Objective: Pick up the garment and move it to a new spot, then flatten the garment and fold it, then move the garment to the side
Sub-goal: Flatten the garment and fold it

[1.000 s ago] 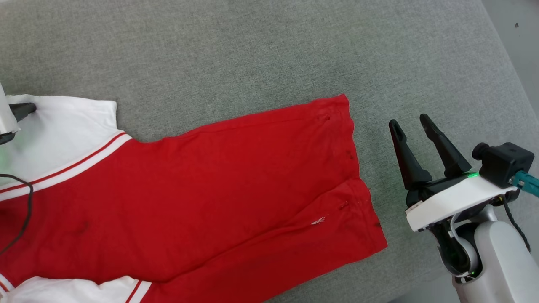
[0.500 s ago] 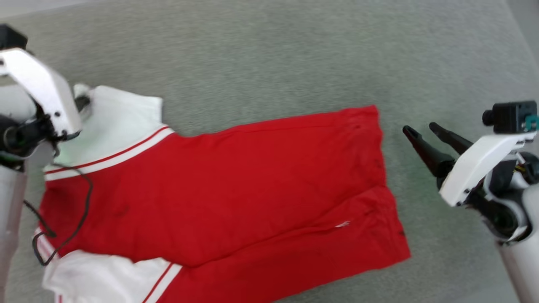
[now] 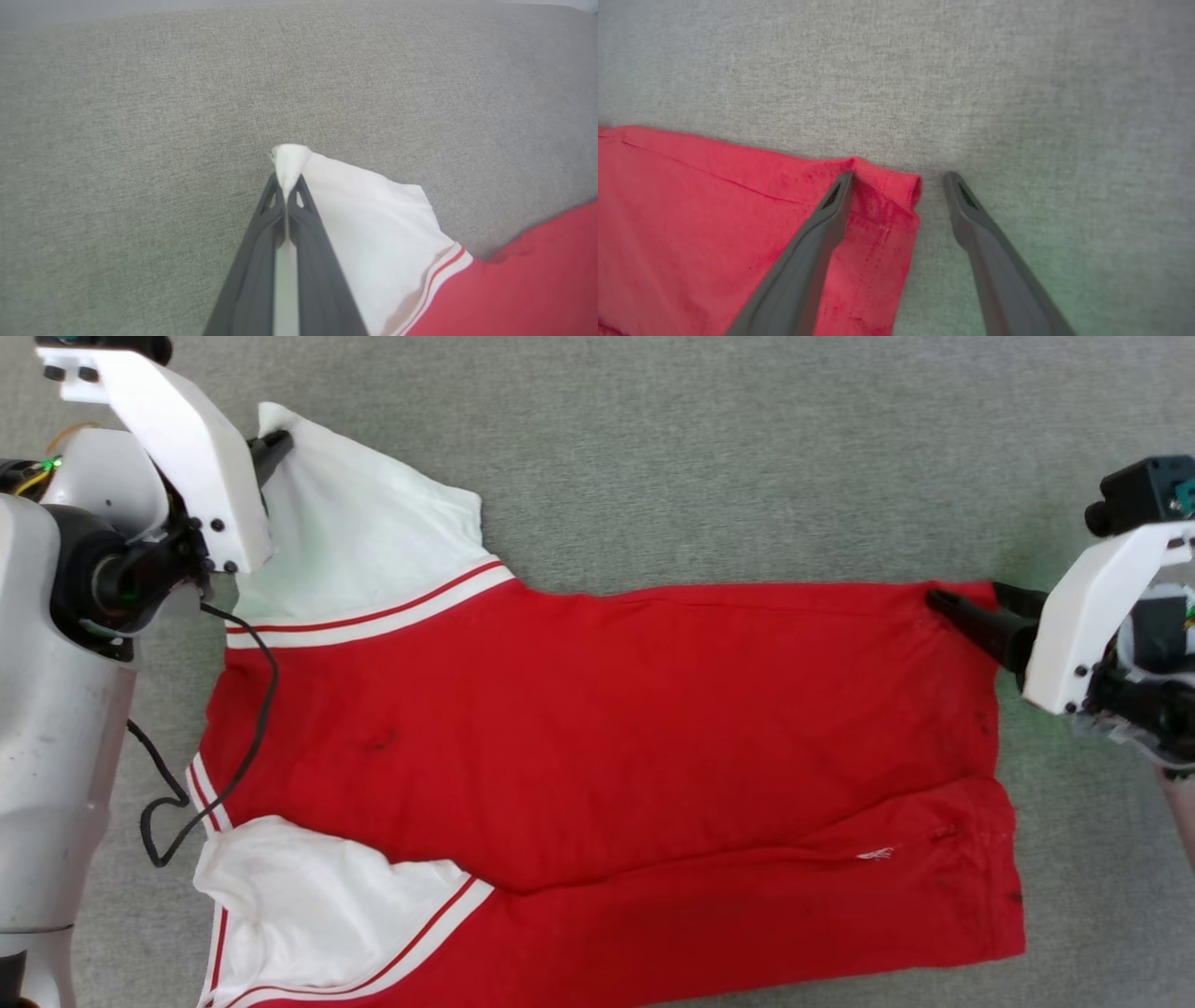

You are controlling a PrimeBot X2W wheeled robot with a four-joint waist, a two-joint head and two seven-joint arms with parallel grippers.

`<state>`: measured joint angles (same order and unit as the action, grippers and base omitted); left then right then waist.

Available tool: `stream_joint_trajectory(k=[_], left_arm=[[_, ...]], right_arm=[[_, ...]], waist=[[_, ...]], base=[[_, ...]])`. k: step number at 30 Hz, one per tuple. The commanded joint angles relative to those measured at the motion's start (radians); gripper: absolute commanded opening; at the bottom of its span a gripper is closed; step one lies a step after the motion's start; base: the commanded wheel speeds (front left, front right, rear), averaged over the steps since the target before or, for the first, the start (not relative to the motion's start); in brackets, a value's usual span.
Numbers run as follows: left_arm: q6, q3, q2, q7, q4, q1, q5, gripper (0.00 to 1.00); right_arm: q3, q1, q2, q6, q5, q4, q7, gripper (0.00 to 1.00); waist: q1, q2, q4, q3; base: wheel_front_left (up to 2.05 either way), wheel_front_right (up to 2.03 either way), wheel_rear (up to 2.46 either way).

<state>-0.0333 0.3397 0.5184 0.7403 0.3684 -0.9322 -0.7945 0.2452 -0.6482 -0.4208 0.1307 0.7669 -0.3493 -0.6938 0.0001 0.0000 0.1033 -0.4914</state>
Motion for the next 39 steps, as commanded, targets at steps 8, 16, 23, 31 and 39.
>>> stream_joint_trajectory(k=[8, 16, 23, 31, 39], left_arm=[[-0.011, 0.008, -0.014, -0.044, 0.000, 0.006, 0.008, 0.00], [-0.022, -0.007, -0.013, -0.113, 0.033, 0.052, 0.000, 0.00], [-0.020, -0.041, 0.004, -0.180, 0.016, 0.147, -0.024, 0.00], [0.010, -0.097, 0.031, -0.278, -0.084, 0.338, -0.049, 0.00], [0.078, -0.127, -0.002, -0.350, -0.200, 0.652, -0.090, 0.00]], right_arm=[[0.091, 0.003, 0.028, 0.001, 0.048, -0.096, -0.141, 0.00], [0.071, -0.048, -0.044, 0.001, 0.004, -0.042, -0.031, 0.00], [0.034, -0.004, -0.040, 0.000, -0.051, -0.029, 0.058, 0.00], [-0.023, 0.108, -0.025, 0.000, -0.052, 0.011, 0.087, 0.00], [-0.105, 0.303, 0.011, 0.000, -0.050, 0.054, 0.096, 0.00]], waist=[[-0.0001, 0.0000, -0.034, -0.003], [-0.0001, 0.0000, -0.040, 0.079], [-0.0001, 0.0000, -0.048, 0.200], [-0.0001, 0.0000, -0.068, 0.287], [-0.0001, 0.0000, -0.094, 0.346]], base=[[0.00, 0.00, 0.00], [0.00, 0.00, 0.00], [0.00, 0.00, 0.00], [0.00, 0.00, 0.00], [0.00, 0.00, 0.00]])
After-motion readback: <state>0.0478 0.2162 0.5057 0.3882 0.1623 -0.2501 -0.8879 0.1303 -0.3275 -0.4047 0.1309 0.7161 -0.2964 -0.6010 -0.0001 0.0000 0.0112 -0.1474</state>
